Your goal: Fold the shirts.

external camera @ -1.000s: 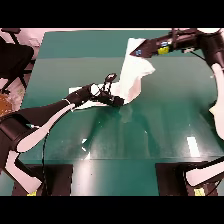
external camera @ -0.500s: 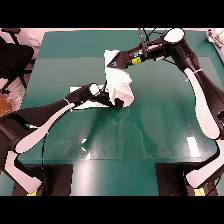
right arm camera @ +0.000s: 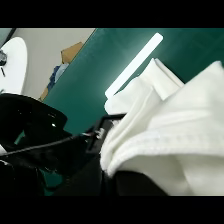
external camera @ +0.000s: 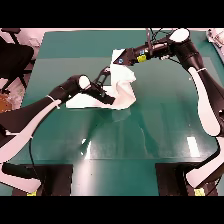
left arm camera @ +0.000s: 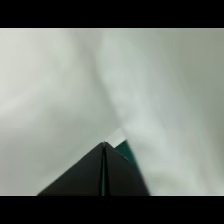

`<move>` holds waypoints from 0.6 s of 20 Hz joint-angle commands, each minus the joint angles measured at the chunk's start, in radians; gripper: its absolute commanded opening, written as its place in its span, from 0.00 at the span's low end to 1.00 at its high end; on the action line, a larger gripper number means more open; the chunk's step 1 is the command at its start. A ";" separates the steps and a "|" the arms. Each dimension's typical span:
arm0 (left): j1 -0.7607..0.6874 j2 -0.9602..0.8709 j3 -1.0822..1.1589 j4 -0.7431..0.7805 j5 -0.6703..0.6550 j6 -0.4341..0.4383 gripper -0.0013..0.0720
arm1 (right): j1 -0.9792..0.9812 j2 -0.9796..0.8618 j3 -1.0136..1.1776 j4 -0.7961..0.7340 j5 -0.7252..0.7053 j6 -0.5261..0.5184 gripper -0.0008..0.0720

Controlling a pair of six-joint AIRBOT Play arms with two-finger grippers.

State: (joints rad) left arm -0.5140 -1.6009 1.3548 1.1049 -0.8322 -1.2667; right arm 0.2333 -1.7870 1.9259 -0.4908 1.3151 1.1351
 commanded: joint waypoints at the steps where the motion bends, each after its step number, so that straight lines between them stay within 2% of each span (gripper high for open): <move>1: 0.093 0.067 -0.014 0.077 -0.029 0.000 0.04 | 0.018 0.000 0.001 0.002 -0.024 0.006 0.04; 8: 0.402 0.235 -0.014 0.137 -0.104 -0.019 0.04 | 0.151 -0.006 0.001 -0.002 -0.240 0.037 0.04; 12: 0.518 0.320 -0.014 0.138 -0.155 -0.014 0.04 | 0.223 -0.048 0.001 0.000 -0.345 0.037 0.04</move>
State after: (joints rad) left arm -0.0818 -1.3384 1.3411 1.2320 -0.9455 -1.2819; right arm 0.4072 -1.8107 1.9259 -0.4904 1.0672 1.1679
